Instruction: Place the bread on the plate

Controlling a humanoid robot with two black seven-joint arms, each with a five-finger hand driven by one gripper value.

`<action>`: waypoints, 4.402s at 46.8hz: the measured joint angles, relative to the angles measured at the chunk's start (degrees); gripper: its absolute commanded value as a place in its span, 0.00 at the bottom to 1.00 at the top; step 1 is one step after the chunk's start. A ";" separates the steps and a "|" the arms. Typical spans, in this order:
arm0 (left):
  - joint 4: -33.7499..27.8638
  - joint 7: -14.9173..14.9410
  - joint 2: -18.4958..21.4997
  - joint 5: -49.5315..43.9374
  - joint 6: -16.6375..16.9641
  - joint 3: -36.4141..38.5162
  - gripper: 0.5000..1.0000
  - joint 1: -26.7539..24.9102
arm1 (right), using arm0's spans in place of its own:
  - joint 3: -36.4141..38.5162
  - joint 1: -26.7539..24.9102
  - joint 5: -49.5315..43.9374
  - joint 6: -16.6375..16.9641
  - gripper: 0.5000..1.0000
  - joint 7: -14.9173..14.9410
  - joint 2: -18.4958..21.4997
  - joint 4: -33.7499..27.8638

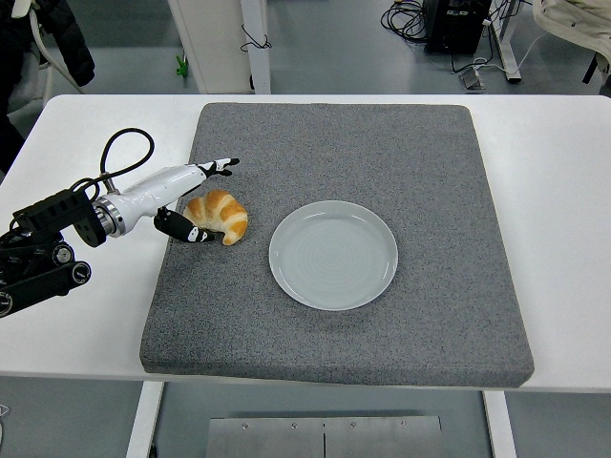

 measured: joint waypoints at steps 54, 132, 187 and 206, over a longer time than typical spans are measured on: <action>3.24 -0.98 -2.69 -0.82 -0.28 -0.10 0.10 -0.12 | 0.02 0.00 0.00 0.00 1.00 0.00 0.00 0.00; -6.21 -0.45 -7.73 12.51 -6.26 -14.78 0.08 -9.38 | 0.01 0.00 0.00 0.00 1.00 0.00 0.00 0.01; -2.68 0.35 -19.01 21.44 -2.61 -9.42 0.08 -2.09 | 0.00 0.00 0.00 0.00 1.00 0.00 0.00 -0.01; 0.33 0.35 -20.60 21.35 1.67 -5.24 0.08 -1.41 | 0.01 0.00 0.00 0.00 1.00 0.00 0.00 0.02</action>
